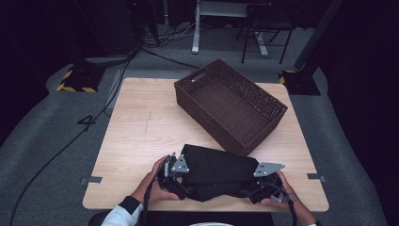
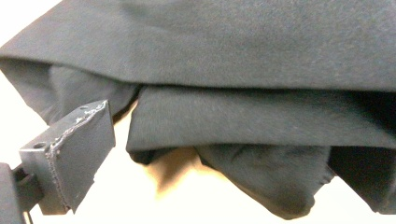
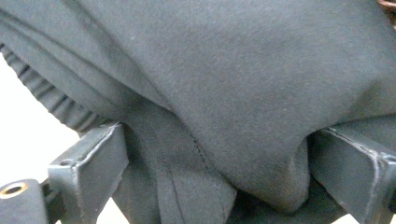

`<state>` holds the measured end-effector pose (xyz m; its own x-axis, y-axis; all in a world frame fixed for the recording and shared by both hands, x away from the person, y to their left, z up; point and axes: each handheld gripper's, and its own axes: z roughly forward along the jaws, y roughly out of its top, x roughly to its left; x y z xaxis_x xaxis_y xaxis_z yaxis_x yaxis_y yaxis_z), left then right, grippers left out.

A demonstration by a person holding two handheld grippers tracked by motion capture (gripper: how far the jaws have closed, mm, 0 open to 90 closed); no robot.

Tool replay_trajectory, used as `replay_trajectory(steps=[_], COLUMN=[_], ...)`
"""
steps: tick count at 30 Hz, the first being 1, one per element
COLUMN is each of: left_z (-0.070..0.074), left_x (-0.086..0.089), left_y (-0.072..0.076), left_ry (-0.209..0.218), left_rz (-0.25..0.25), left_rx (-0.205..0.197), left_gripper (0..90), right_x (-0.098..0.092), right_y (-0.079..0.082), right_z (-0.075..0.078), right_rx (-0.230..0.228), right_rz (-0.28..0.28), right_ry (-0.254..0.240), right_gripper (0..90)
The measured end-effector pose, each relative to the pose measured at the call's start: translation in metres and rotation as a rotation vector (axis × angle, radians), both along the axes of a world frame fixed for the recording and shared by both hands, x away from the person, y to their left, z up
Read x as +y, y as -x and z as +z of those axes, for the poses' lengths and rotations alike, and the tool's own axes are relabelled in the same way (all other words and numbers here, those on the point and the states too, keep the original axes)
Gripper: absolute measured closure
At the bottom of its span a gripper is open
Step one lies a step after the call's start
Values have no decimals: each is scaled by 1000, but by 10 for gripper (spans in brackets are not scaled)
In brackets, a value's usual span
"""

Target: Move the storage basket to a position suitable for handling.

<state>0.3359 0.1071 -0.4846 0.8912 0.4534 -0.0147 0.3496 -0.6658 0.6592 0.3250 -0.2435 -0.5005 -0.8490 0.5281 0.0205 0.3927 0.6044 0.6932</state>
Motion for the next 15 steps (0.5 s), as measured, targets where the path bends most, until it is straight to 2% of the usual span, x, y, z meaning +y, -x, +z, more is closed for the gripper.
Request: replay_trajectory(steps=[2, 3, 4, 5, 6, 8, 9, 10, 11, 13, 14, 15], left_z=[2, 5, 5, 6, 8, 10, 11, 13, 16, 17, 17, 16], left_x=[2, 9, 9, 14, 19, 20, 20, 20, 18, 17, 13, 6], left_y=[-1, 1, 1, 3, 10, 15, 21, 27, 37, 40, 43, 46], left_ry=[3, 45, 45, 60, 65, 61, 61, 62, 64, 69, 72, 47], left_rz=[9, -7, -7, -19, -10, 2, 0, -18, -37, -25, -14, -27], left_rx=[-12, 10, 10, 17, 14, 5, 2, 3, -23, -31, -35, -47], left_gripper=[5, 38, 67, 146, 190, 146, 176, 164, 152, 153, 160, 156], right_x=[-1, -5, -5, -10, -13, -14, -18, -19, -19, -19, -18, -17], right_y=[0, 0, 0, 2, 3, 4, 7, 8, 10, 11, 12, 13], right_z=[0, 2, 2, 4, 7, 8, 14, 17, 19, 22, 26, 27], right_rx=[1, 3, 3, -1, -7, -16, -35, -42, -52, -62, -80, -91], right_rz=[-5, -16, -16, -24, -23, -27, -37, -41, -39, -38, -38, -37], right_ry=[1, -2, -2, -28, -34, -36, -49, -54, -56, -61, -60, -54], right_gripper=[74, 88, 88, 160, 166, 155, 158, 159, 158, 158, 157, 157])
